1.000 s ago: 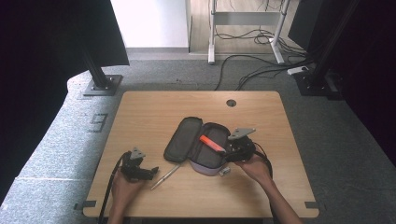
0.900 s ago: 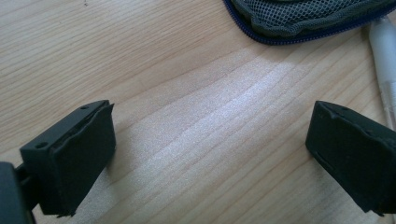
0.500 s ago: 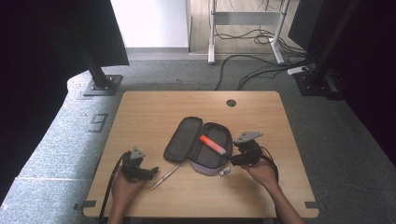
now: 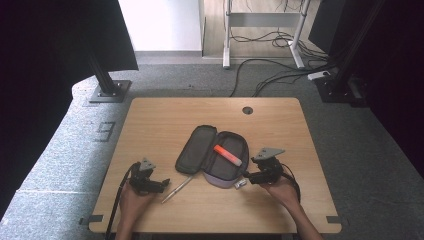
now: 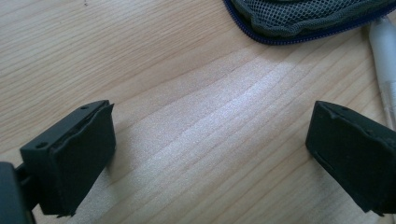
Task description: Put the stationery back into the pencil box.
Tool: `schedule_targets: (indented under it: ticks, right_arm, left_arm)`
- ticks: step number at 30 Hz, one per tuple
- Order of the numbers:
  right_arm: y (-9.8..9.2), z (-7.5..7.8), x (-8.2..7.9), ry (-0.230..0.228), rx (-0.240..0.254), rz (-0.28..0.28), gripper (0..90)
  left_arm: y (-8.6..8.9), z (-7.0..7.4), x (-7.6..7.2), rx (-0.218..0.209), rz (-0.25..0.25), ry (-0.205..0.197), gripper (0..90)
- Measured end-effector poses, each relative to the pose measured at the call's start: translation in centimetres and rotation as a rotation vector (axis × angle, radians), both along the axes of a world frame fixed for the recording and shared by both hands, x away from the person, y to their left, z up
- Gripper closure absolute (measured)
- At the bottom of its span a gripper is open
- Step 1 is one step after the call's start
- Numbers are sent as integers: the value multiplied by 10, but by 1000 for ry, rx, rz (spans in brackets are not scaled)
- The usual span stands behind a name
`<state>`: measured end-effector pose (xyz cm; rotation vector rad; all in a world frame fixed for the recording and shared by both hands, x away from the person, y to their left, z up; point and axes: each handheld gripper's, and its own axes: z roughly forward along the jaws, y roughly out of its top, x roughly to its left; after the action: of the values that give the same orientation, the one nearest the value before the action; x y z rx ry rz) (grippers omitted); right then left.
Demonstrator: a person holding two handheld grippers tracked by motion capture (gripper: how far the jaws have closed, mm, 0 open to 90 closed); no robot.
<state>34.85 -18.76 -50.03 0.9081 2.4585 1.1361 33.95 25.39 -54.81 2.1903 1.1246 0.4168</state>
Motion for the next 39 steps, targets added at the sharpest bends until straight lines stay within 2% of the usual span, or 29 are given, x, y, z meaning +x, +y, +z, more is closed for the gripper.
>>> schedule_targets:
  ticks: [17, 23, 35, 39]
  right_arm:
    - [0, -19, -23, 30, 29, 31, 336]
    - [1, -28, -27, 41, 37, 57, 380]
    - [4, -41, -28, 76, 47, 93, 411]
    - [7, -43, -29, 81, 35, 105, 414]
  left_arm:
    - [0, 0, 0, 0, 0, 0, 14]
    - [0, 0, 0, 0, 0, 0, 14]
    - [0, 0, 0, 0, 0, 0, 14]
    - [0, 0, 0, 0, 0, 0, 15]
